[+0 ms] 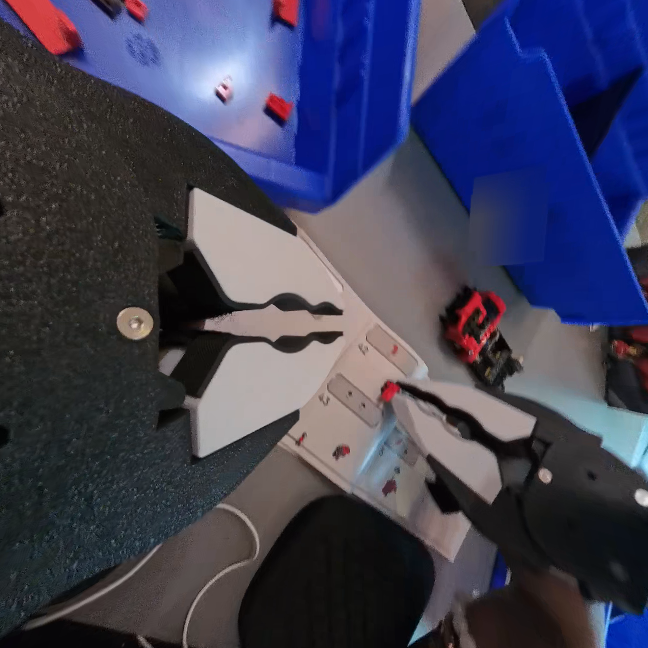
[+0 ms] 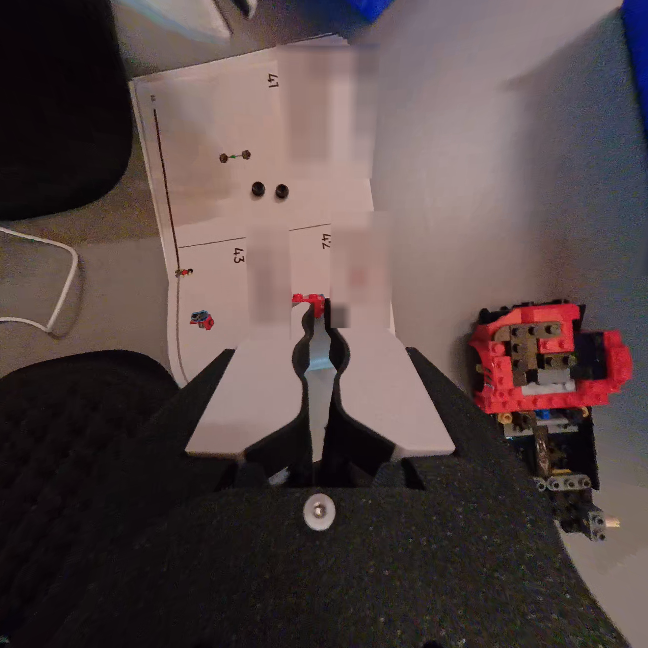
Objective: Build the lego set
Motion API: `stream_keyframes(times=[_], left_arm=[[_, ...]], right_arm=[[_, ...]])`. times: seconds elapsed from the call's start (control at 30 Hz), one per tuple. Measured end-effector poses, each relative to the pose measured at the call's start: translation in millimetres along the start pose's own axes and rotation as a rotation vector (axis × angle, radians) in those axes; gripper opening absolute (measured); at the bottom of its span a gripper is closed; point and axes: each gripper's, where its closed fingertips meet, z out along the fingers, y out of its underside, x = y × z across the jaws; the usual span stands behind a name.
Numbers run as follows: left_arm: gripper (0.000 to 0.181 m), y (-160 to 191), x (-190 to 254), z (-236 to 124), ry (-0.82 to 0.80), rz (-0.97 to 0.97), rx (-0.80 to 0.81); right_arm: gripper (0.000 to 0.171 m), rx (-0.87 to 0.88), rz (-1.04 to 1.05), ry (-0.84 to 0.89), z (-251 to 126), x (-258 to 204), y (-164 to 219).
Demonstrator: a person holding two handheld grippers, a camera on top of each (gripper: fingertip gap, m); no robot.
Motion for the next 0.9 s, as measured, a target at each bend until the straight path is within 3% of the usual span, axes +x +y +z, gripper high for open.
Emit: stream_keyframes(times=[0.07,0.17,0.37,0.57,0.9], left_arm=[[0.010,3,14,10,0.024,0.067,-0.042],[0.010,8,4,23,-0.067,0.146,-0.057],[0.010,-10,-9,15,-0.065,0.050,0.182],[0.009,-18,-21,8,-0.124,0.036,0.268],[0.010,-5,-22,18,-0.208,0.192,0.173]], right_arm=[[0.006,0.004,0.001,0.018,-4,4,2],[0.006,0.040,-0.016,0.019,-5,2,-3],[0.006,-0.064,-0.044,0.059,13,4,9],[0.006,-0.049,-0.063,0.065,13,3,6],[0.010,-0.016,-0.077,0.085,15,6,2]])
